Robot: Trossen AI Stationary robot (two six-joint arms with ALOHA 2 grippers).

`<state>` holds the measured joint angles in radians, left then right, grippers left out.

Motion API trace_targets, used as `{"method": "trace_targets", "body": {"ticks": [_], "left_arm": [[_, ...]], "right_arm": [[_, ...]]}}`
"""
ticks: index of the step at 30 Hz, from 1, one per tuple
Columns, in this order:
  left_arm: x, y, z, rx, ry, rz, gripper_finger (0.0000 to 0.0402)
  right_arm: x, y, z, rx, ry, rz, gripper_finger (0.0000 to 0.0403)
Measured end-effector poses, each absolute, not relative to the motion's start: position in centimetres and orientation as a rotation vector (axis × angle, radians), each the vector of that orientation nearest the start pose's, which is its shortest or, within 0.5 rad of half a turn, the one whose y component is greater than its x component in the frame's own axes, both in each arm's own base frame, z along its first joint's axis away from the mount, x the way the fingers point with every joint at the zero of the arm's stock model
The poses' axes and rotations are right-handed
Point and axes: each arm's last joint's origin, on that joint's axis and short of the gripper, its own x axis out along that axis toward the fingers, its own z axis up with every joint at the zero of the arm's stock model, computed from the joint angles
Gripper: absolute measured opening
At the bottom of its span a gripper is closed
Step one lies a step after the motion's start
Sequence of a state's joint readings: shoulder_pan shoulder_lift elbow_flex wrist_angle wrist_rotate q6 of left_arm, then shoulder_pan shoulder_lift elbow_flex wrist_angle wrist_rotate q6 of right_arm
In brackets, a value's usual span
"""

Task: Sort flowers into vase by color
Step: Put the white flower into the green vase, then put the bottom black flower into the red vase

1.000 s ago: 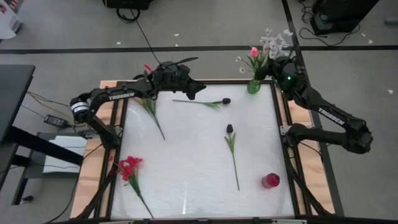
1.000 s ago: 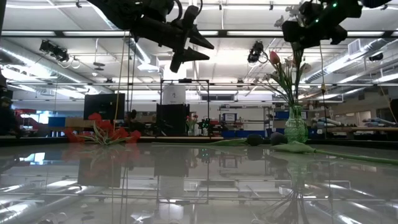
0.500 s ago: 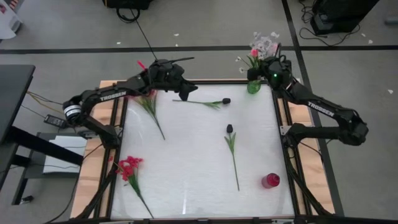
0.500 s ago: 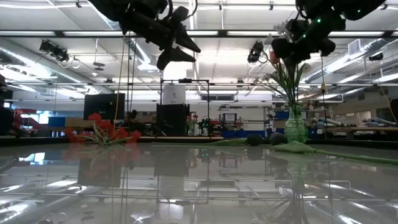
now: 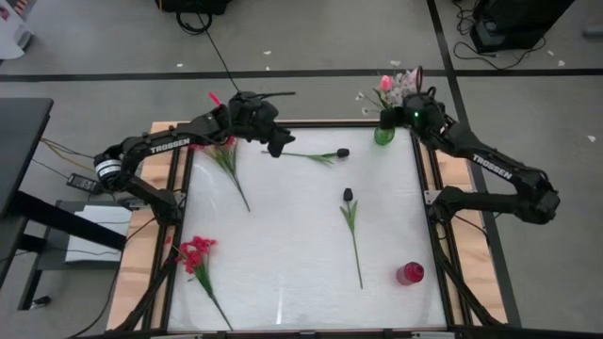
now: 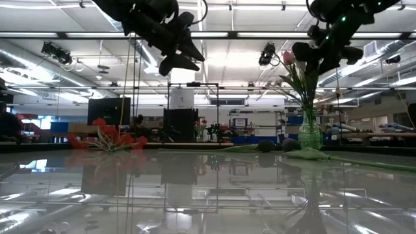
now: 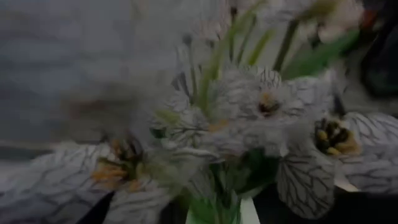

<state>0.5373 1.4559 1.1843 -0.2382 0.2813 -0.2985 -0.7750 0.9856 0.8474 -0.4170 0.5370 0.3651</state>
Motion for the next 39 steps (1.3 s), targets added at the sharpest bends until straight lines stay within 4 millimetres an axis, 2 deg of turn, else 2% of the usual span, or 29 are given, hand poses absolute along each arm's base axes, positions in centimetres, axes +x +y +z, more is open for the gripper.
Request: {"method": "trace_targets", "body": {"ticks": [7, 14, 19, 28, 34, 39], "left_arm": [[28.2, 15.9, 30.9, -0.506, 0.454, 0.322, 0.0174], [28.0, 15.7, 30.4, -0.528, 0.508, 0.328, 0.0174], [27.6, 15.2, 29.6, -0.526, 0.617, 0.318, 0.0174], [27.3, 13.5, 28.6, -0.488, 0.780, 0.260, 0.0174], [27.7, 12.0, 28.3, -0.418, 0.830, 0.204, 0.0174], [27.9, 11.4, 28.3, -0.377, 0.844, 0.174, 0.0174]], "right_arm": [[12.4, -14.3, 32.8, 0.577, 0.505, -1.280, 0.0165], [10.8, -12.3, 35.9, 0.772, 0.627, -1.184, 0.0164], [11.0, -10.9, 36.1, 0.920, 0.689, -1.021, 0.0164], [14.1, -7.2, 33.0, 1.070, 0.816, -0.872, 0.0165], [17.2, -4.0, 29.3, 1.117, 0.828, -0.833, 0.0165], [19.8, -2.1, 25.8, 1.145, 0.822, -0.784, 0.0165]]}}
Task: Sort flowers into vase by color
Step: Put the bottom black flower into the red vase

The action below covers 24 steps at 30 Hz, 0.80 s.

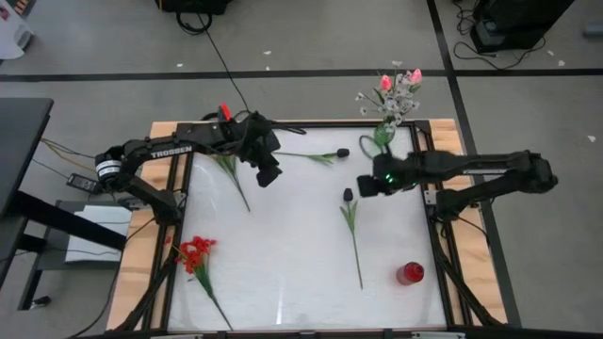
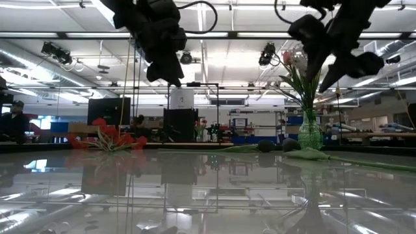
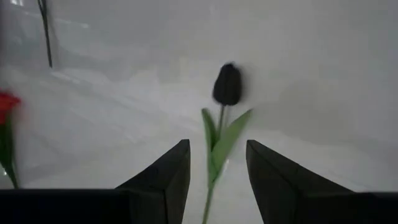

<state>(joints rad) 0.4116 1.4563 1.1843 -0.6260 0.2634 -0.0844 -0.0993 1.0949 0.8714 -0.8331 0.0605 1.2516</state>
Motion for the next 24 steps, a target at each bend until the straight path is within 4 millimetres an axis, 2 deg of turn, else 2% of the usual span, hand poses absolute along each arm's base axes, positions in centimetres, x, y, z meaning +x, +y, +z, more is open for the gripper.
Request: {"method": "trace_targets", "body": {"ticks": [5, 9, 13, 18, 24], "left_arm": [[27.8, 11.1, 28.1, -0.383, 0.881, 0.167, 0.0174], [27.6, 10.9, 27.9, -0.373, 0.909, 0.159, 0.0174], [27.4, 10.7, 27.7, -0.375, 0.943, 0.153, 0.0171], [27.2, 10.6, 27.6, -0.369, 0.972, 0.146, 0.0160], [27.2, 10.6, 27.6, -0.361, 0.971, 0.141, 0.0153]], "right_arm": [[22.2, -0.3, 23.1, 1.125, 0.858, -0.737, 0.0164], [23.6, 1.1, 20.8, 1.029, 0.928, -0.783, 0.0163], [24.5, 2.7, 18.6, 0.998, 1.014, -0.803, 0.0162], [25.7, 4.5, 16.8, 1.001, 1.032, -0.787, 0.0162], [26.2, 5.0, 14.8, 0.959, 1.083, -0.822, 0.0162]]}}
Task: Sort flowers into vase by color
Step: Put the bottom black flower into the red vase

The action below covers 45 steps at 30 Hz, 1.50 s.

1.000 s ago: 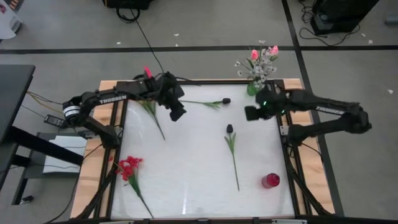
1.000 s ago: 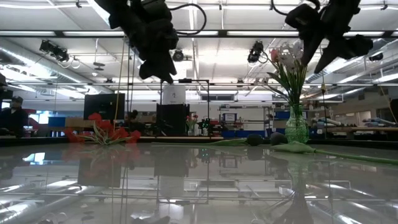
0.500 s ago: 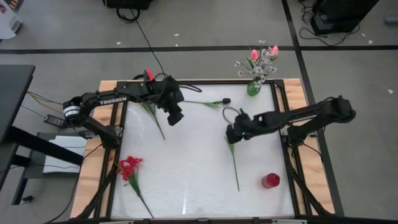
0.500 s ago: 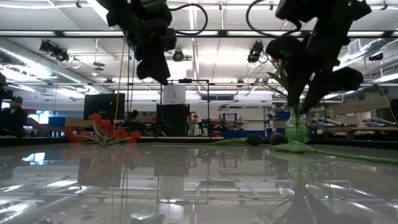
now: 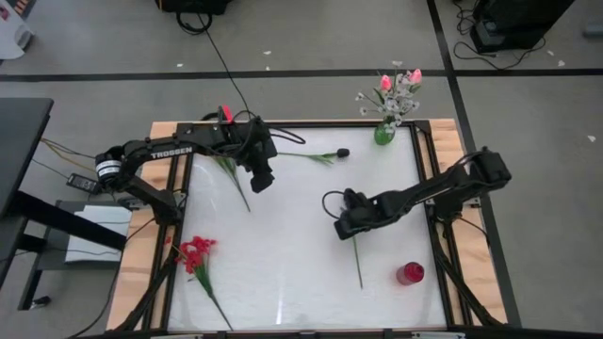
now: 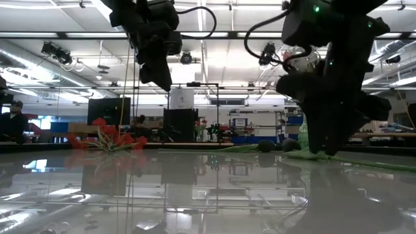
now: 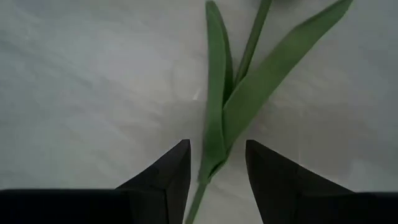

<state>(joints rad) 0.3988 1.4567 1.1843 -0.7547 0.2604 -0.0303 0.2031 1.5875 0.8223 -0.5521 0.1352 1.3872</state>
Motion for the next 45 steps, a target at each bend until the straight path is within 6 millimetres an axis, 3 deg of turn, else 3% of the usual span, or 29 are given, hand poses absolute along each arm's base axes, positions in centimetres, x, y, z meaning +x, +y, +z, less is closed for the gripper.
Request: {"method": "trace_targets", "body": {"ticks": [9, 20, 25, 30, 35, 45], "left_arm": [[27.2, 10.6, 27.6, -0.368, 0.966, 0.145, 0.0153], [27.5, 10.8, 27.8, -0.371, 0.931, 0.165, 0.0153], [27.3, 10.6, 27.6, -0.382, 0.957, 0.167, 0.0153], [27.3, 10.5, 27.6, -0.424, 0.959, 0.187, 0.0153], [28.4, 9.7, 28.1, -0.448, 0.877, 0.183, 0.0153], [32.9, 5.2, 32.4, -0.313, 0.349, -0.014, 0.0153]], "right_arm": [[26.7, 5.2, 13.5, 0.921, 1.100, -0.835, 0.0150], [26.7, 5.3, 13.6, 0.942, 1.056, -0.869, 0.0018], [27.0, 5.3, 13.9, 0.962, 0.998, -0.877, 0.0012], [27.3, 5.2, 16.9, 0.921, 0.753, -0.889, 0.0005], [26.1, 4.5, 20.7, 0.875, 0.536, -0.889, 0.0004], [22.6, 3.2, 28.1, 0.611, 0.255, -0.756, 0.0002]]}}
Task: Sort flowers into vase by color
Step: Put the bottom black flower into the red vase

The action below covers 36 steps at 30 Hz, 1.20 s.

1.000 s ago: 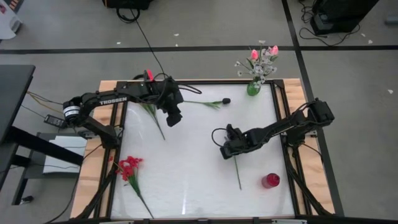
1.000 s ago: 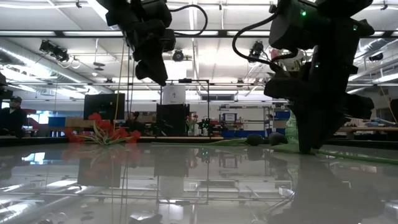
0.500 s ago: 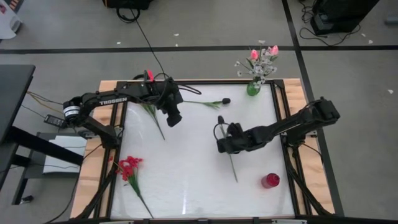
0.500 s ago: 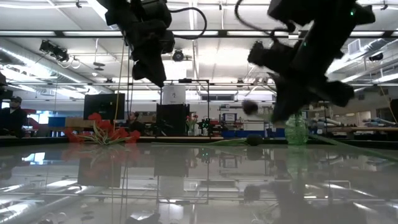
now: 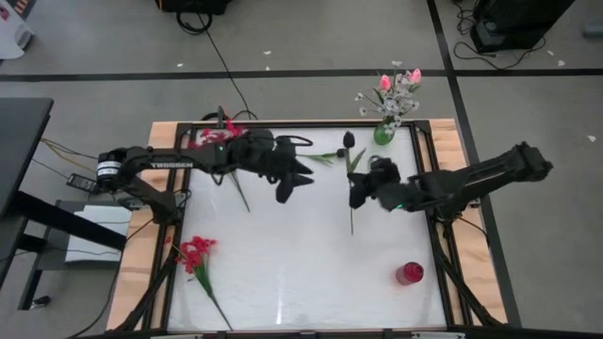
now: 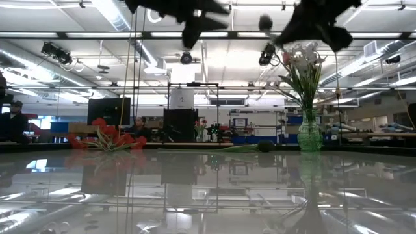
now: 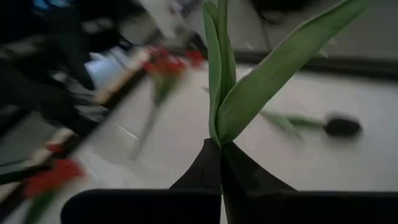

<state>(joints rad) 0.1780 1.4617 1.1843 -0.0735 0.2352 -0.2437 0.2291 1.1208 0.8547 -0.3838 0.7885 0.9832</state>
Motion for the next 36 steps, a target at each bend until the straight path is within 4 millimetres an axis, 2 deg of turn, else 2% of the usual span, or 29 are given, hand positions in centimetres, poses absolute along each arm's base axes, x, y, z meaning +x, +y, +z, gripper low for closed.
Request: {"method": "trace_targets", "body": {"ticks": [5, 8, 11, 14, 18, 23, 27, 31, 36], "left_arm": [[35.6, 2.9, 33.3, -0.288, 0.082, -0.077, 0.0153], [37.2, 1.7, 32.4, -0.322, 0.014, -0.103, 0.0153], [38.1, 1.0, 31.5, -0.365, -0.019, -0.032, 0.0153], [38.9, 0.6, 31.1, -0.378, -0.091, 0.013, 0.0153], [39.9, -0.4, 30.3, -0.385, -0.170, -0.020, 0.0153], [41.1, -1.5, 29.5, -0.387, -0.176, -0.041, 0.0153], [41.9, -2.5, 29.8, -0.381, -0.186, -0.070, 0.0151], [42.0, -2.9, 29.7, -0.382, -0.181, -0.075, 0.0118], [41.9, -2.9, 29.9, -0.380, -0.169, -0.075, 0.0021]], "right_arm": [[21.4, 3.3, 31.9, 0.501, 0.107, -0.595, 0.0002], [20.6, 3.5, 33.8, 0.443, 0.015, -0.521, 0.0002], [19.9, 3.7, 34.9, 0.402, -0.032, -0.464, 0.0002], [19.5, 3.9, 35.3, 0.365, -0.038, -0.400, 0.0002], [19.8, 4.3, 35.6, 0.333, -0.050, -0.313, 0.0001], [20.5, 4.7, 35.5, 0.326, -0.052, -0.244, 0.0001], [21.1, 5.1, 35.3, 0.325, -0.045, -0.201, 0.0001], [21.2, 5.6, 35.2, 0.317, -0.038, -0.186, 0.0001], [20.8, 6.0, 35.3, 0.293, -0.043, -0.190, 0.0001]]}}
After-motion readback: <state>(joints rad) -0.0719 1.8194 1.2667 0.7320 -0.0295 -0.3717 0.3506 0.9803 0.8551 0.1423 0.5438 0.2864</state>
